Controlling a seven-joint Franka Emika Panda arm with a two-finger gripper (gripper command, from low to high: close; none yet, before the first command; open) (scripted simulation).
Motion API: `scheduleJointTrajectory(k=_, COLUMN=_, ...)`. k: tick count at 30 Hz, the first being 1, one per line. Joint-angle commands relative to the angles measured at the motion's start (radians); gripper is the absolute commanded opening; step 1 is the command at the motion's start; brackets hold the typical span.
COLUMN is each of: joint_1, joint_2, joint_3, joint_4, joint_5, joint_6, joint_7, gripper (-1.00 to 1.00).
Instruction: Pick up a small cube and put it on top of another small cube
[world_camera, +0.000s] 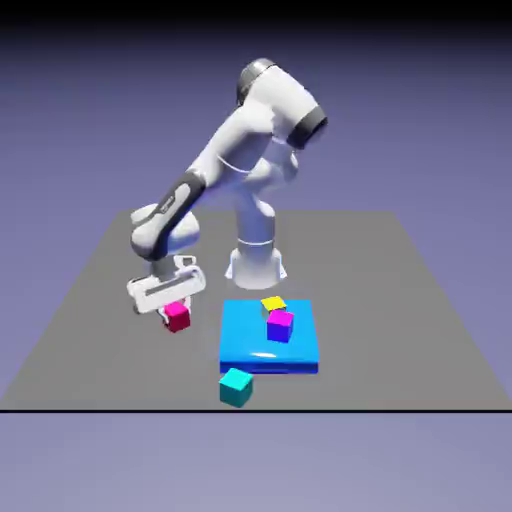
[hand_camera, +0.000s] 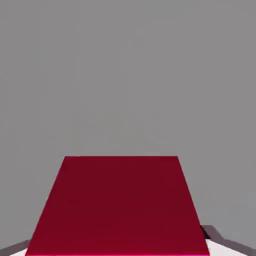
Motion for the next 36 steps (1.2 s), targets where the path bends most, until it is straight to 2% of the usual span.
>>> scheduleJointTrajectory(k=1, joint_1=0.023, joint_2=-0.014, joint_3=-0.036, joint_4=-0.007, joint_5=-0.029, joint_6=0.004, joint_7=0.013, gripper=-1.0)
scheduleJointTrajectory(k=8, joint_1=0.147, joint_2=-0.108, joint_3=-0.261, joint_4=-0.044, joint_5=-0.204, joint_6=0.035, joint_7=0.068, gripper=-1.0)
scheduleJointTrajectory(k=36, joint_1=-0.331, joint_2=-0.204, joint_3=0.717, joint_4=0.59, joint_5=-1.413, joint_6=-0.056, joint_7=-0.679, gripper=-1.0)
